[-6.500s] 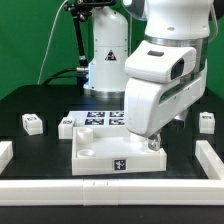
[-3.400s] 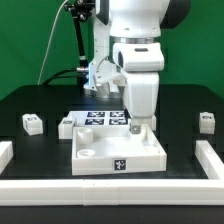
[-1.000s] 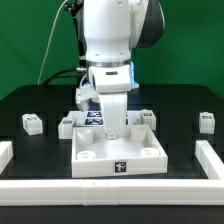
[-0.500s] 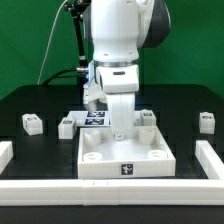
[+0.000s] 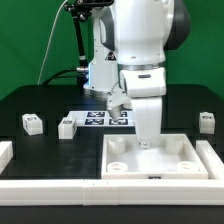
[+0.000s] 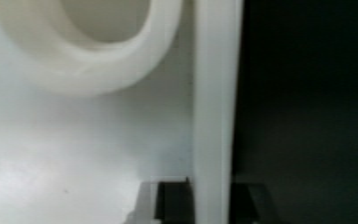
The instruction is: Assemble one leg
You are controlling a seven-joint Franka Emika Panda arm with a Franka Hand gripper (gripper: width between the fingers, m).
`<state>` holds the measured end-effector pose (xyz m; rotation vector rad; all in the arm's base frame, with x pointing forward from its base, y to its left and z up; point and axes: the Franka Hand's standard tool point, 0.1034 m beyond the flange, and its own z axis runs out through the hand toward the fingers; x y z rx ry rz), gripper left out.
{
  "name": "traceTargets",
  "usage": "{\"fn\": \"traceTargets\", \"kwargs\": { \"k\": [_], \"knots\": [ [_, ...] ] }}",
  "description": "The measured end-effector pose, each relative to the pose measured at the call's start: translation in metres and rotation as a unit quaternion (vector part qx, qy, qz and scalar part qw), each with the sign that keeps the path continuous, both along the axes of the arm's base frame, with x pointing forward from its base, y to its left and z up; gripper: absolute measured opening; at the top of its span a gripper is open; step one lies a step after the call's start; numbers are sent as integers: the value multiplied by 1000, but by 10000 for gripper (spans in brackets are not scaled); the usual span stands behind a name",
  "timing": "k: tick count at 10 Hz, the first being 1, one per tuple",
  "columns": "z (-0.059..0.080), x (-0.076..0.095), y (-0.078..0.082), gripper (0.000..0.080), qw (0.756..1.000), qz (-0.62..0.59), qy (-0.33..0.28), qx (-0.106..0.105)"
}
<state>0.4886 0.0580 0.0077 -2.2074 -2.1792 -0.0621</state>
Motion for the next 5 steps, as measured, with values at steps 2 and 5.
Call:
{"fn": "traceTargets", "kwargs": {
  "k": [2,5],
  "knots": [
    [0,11,12,54,1000,-12,2,0],
    [-1,13,12,54,999,-29,13,-4]
  ]
}}
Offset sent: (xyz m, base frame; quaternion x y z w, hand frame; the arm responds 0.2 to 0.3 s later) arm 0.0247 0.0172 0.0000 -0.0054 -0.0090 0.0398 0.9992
